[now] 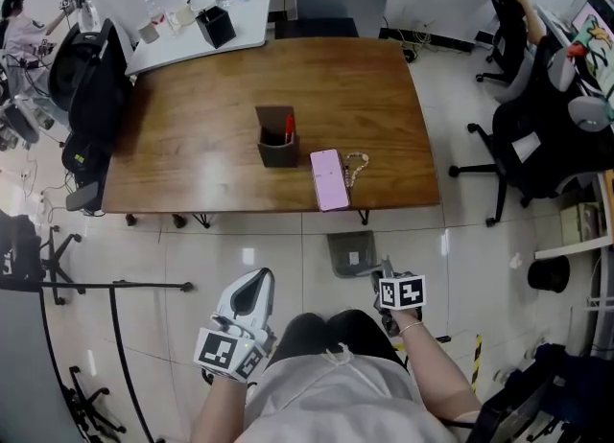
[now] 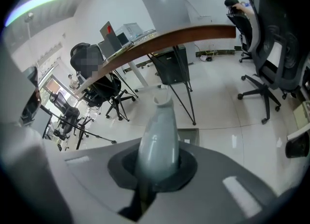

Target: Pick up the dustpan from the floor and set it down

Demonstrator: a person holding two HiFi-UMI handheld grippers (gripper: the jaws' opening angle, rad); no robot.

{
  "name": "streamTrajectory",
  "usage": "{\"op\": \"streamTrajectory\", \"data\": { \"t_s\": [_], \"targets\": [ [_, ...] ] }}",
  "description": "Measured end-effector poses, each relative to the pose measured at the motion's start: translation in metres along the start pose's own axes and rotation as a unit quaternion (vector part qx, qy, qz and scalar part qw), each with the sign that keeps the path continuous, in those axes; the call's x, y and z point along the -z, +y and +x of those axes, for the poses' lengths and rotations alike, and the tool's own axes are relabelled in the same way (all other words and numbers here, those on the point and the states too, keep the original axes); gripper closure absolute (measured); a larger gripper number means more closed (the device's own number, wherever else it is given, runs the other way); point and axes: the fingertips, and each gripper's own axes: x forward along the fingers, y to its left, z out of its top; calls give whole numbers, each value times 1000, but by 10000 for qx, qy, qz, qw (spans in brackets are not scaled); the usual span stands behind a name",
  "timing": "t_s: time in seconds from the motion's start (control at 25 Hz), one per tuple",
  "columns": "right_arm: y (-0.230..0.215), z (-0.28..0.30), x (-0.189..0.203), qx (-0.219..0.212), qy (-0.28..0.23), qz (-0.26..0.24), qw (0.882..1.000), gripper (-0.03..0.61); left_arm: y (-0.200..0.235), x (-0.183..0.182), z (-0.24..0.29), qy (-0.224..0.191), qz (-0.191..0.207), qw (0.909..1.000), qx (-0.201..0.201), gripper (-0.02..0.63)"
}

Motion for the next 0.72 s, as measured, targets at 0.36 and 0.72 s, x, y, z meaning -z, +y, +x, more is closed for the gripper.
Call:
{"op": "streamTrajectory", "data": {
  "t_s": [0.36,0.72],
  "targets": [
    [0,10,31,337,577,-788,9947,377,-7,7,-1,-8,-12,9998,203,600],
    [-26,-11,25,1086,140,-1074,9882,-6,-33,-3,-20,49,79,9982,586,600]
  ]
}}
